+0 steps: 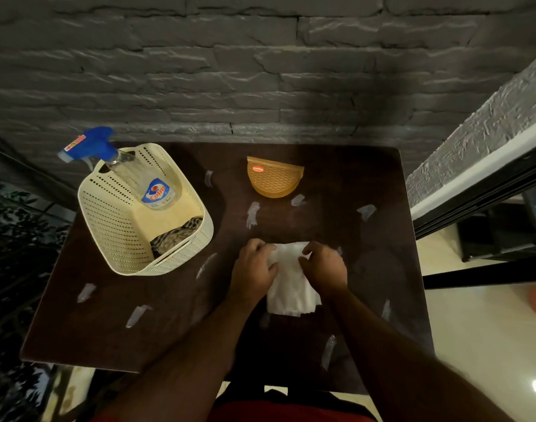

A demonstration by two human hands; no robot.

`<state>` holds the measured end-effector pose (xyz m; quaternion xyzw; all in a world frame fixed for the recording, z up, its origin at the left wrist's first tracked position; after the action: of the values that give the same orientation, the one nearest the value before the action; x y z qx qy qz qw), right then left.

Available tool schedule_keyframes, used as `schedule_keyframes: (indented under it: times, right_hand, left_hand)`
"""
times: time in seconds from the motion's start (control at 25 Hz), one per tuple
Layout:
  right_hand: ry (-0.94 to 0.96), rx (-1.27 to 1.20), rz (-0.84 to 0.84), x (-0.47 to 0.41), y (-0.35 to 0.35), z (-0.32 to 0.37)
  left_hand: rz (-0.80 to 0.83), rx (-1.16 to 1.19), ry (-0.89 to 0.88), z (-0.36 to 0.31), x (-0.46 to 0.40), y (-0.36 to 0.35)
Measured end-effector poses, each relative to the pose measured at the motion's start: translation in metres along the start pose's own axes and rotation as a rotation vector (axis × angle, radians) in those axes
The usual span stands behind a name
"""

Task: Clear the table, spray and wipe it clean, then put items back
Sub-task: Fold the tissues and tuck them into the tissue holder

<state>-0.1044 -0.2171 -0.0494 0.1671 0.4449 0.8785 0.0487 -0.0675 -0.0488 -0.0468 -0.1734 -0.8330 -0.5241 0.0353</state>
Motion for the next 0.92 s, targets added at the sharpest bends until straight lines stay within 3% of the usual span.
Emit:
schedule_keyframes:
  times: [0.32,0.52,0.68,0.76,0.92]
  right_hand:
    - [0.171,0.112,-0.044,-0.098,0.044,0.068]
    - [0.177,0.366,0.120,-0.144,0.050,0.085]
    - [0.173,0.329,0.207,-0.172,0.028,0.086]
    - [0.171,0.348,0.246,-0.180,0.015,0.082]
    - [0.201,0.346,0.133,-0.188,0.006,0.069]
  left_hand:
    - [-0.049,-0.016,-0.043,-0.017,-0.111,0.073]
    - [0.126,-0.249,-0.064,-0.019,-0.170,0.081]
    - [0.282,-0.406,-0.058,-0.009,-0.197,0.065]
    - [0.212,-0.388,-0.066,-0.009,-0.204,0.063]
    - [0.096,-0.400,-0.163,-0.008,-0.215,0.071]
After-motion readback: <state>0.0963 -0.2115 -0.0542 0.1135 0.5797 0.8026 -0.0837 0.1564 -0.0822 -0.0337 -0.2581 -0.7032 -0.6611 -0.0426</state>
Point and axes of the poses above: each hand's wrist, its own x-axis away from the middle knuckle, its own y-axis out of the back of the hand, z = x × y, the point moved 3 cm from there along -x, towards the middle knuckle, and after that the axes turned 7 degrees about y, right-handed, at the moved point
